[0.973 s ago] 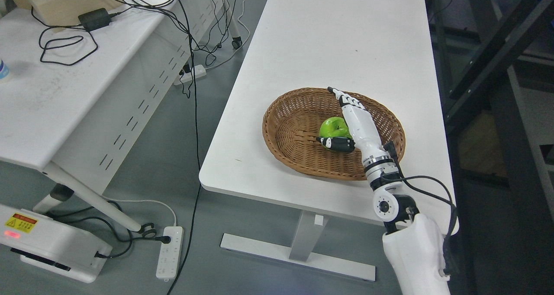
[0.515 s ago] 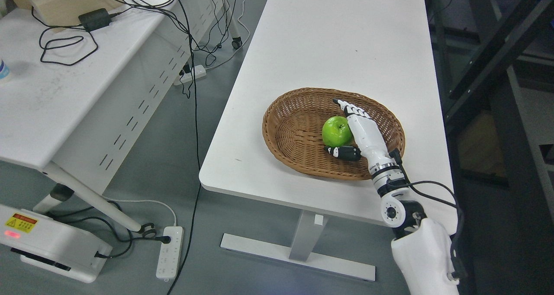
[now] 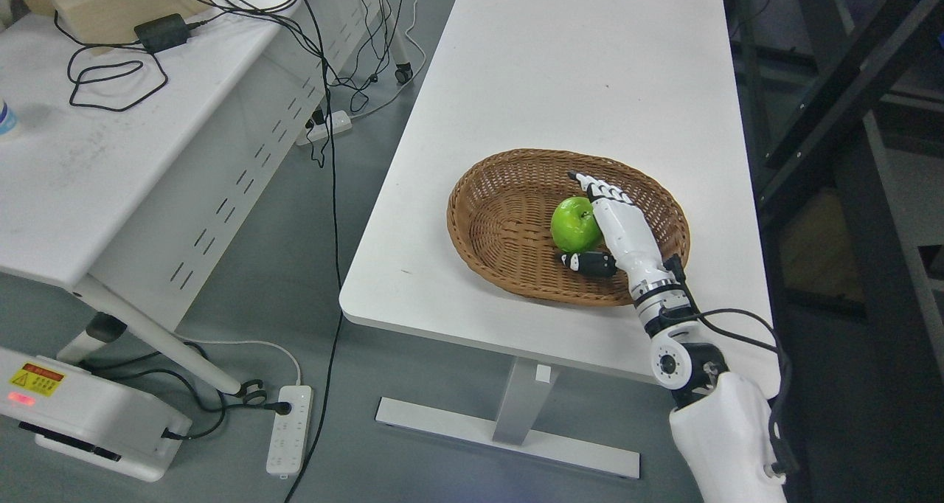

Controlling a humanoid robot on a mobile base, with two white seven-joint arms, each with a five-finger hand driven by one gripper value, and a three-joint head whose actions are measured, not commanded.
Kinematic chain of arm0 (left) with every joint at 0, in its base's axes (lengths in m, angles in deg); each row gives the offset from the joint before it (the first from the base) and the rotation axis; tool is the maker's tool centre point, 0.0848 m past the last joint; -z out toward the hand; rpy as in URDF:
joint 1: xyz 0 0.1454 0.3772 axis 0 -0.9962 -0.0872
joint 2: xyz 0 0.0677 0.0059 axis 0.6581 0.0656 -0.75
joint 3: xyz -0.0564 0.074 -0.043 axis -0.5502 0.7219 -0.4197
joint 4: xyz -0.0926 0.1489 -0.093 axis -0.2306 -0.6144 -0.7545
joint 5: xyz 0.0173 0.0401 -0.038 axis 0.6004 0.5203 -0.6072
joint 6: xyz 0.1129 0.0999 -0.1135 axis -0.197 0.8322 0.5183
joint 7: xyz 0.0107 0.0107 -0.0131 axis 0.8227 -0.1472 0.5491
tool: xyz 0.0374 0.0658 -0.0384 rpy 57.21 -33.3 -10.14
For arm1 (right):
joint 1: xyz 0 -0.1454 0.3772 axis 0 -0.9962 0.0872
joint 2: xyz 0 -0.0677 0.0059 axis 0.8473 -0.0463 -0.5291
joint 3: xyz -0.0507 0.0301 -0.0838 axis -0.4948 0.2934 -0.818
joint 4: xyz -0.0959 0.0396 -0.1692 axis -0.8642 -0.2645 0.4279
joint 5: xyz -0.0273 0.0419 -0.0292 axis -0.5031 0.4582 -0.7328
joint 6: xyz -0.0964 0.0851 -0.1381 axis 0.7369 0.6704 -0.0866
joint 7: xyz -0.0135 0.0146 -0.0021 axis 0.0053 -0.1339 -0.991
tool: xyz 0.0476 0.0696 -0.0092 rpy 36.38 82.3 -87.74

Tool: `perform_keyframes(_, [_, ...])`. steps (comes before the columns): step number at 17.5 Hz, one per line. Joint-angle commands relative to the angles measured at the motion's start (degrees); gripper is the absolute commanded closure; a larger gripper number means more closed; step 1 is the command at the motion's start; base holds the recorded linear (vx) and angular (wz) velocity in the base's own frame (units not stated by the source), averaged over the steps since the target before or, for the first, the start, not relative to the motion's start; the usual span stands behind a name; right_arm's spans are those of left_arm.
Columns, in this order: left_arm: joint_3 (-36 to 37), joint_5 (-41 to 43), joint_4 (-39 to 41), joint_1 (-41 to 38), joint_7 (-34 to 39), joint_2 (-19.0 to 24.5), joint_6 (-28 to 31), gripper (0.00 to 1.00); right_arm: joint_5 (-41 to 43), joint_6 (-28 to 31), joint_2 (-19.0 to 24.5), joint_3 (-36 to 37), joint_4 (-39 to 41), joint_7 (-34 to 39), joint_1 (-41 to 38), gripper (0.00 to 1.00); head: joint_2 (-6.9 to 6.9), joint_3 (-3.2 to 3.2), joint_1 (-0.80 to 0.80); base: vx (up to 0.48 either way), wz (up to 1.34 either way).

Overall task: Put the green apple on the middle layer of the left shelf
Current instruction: 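Close the right hand's fingers around the green apple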

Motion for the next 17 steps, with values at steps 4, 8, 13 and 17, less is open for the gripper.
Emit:
perform_keyframes(4, [0.0, 0.0, 0.0, -0.5, 0.0, 1.0, 0.0, 0.0, -1.8, 0.0, -0.3, -2.5, -0.5, 0.1, 0.4, 0.23, 0.0, 0.0, 0.0, 0.0, 0.0])
perform_keyframes(8, [0.0, 0.0, 0.0, -0.5, 0.0, 1.0, 0.0, 0.0, -1.8, -0.1, -0.3, -2.5, -0.6, 0.7, 0.3, 0.51, 0.0, 0.0, 0.0, 0.0, 0.0])
perform_keyframes(13, [0.0, 0.0, 0.0, -0.5, 0.0, 1.0, 0.0, 0.0, -1.6, -0.9, 0.0, -1.7, -0.8, 2.7, 0.4, 0.83, 0.0, 0.0, 0.0, 0.0, 0.0])
perform_keyframes(17, [0.0, 0.0, 0.0, -0.5, 0.0, 1.0, 0.0, 0.0, 0.2, -0.8, 1.5, 1.3, -0.5, 2.5, 0.6, 0.95, 0.0, 0.0, 0.0, 0.0, 0.0])
